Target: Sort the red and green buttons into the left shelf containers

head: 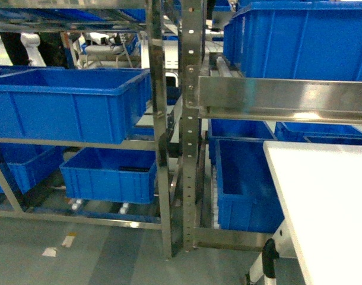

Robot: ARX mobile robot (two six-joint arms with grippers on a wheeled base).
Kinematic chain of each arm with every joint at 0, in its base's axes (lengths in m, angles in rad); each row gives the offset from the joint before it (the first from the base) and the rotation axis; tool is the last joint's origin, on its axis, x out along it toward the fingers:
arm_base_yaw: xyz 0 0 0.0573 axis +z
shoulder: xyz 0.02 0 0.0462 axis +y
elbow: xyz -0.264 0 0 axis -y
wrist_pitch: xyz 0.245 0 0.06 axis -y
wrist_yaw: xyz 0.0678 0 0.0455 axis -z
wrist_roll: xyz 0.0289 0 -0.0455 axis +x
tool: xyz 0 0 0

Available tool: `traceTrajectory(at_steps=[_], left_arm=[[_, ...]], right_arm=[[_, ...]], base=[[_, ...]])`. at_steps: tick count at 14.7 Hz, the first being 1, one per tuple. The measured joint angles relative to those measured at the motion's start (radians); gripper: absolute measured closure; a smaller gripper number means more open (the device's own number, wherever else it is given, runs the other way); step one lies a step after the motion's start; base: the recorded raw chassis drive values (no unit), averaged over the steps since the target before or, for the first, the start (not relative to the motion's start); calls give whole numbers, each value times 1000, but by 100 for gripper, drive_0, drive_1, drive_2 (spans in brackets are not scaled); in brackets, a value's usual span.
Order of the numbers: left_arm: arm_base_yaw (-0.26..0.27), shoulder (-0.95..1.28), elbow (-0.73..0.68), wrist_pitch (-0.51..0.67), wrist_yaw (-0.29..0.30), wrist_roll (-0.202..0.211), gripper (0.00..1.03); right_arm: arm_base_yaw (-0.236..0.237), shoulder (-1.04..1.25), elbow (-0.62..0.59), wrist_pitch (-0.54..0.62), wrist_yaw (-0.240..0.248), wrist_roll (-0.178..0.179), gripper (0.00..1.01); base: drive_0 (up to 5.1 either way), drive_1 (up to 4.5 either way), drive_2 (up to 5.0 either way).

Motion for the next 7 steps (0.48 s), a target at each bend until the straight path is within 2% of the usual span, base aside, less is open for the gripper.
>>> traceTrajectory(at_steps=[7], left_arm=[[2, 0, 0, -2, -1, 0, 79]], right_arm=[[5, -1, 0, 1, 0, 0, 75]], base=[[-483, 353, 120]])
